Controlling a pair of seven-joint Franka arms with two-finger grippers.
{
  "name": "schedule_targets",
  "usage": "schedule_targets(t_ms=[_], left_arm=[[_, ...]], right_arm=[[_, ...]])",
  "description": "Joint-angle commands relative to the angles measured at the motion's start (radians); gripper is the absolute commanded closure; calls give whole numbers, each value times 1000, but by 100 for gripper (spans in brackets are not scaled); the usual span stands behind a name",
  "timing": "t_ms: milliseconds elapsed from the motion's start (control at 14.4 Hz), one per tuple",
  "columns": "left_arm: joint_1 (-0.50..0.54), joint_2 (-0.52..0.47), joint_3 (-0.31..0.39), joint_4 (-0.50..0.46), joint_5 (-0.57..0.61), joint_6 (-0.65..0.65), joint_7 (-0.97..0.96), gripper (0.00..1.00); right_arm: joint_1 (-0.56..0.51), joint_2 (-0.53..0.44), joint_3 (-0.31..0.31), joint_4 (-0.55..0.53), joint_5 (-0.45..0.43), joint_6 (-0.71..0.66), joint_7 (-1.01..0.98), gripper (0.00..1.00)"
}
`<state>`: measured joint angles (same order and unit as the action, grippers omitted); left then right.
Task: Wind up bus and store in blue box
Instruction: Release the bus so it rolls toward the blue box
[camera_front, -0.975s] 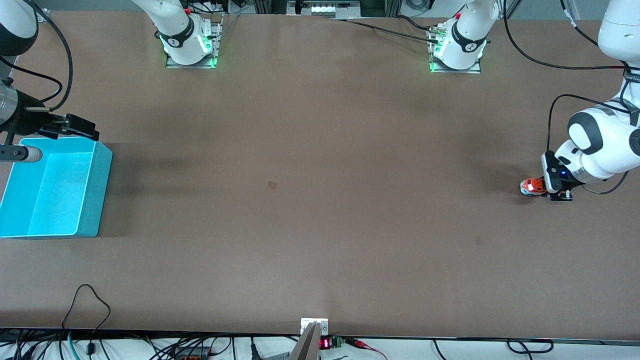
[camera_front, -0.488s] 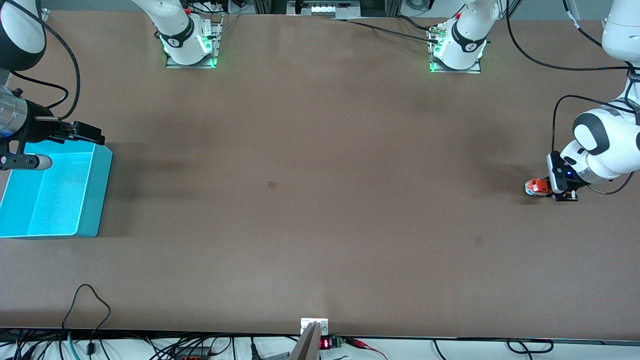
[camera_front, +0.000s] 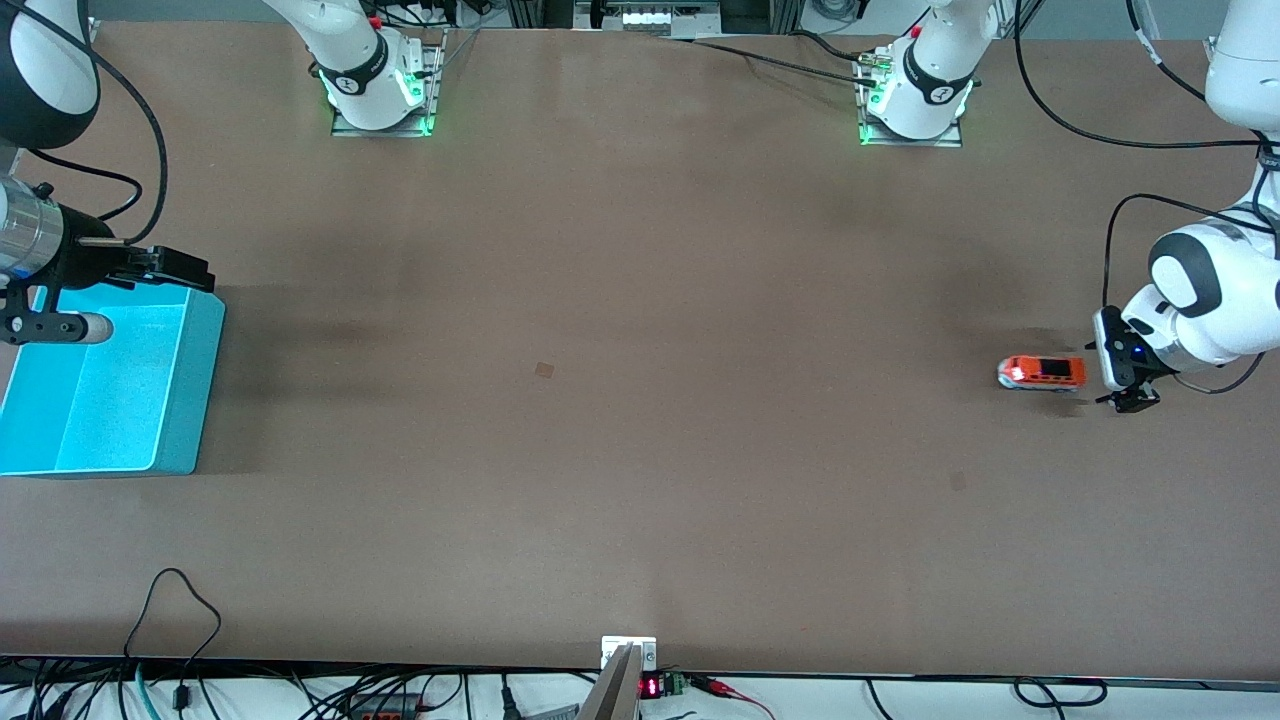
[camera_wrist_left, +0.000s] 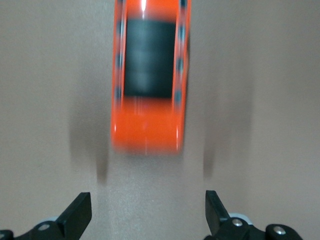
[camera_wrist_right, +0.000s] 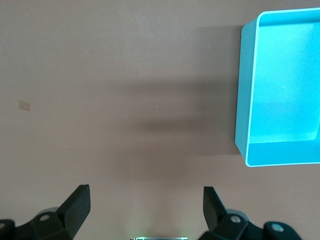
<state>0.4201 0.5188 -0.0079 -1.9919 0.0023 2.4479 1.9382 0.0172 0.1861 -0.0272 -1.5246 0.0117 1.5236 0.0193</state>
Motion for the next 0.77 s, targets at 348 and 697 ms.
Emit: schedule_targets(t_ms=[348, 697], left_arm=[[-32, -256, -53, 10, 133, -450, -460, 0], [-34, -293, -159, 163, 134, -737, -776, 0]], right_arm=[[-2, 67, 0, -3, 14, 13, -38, 0], [1, 87, 0, -6, 14, 21, -39, 0]])
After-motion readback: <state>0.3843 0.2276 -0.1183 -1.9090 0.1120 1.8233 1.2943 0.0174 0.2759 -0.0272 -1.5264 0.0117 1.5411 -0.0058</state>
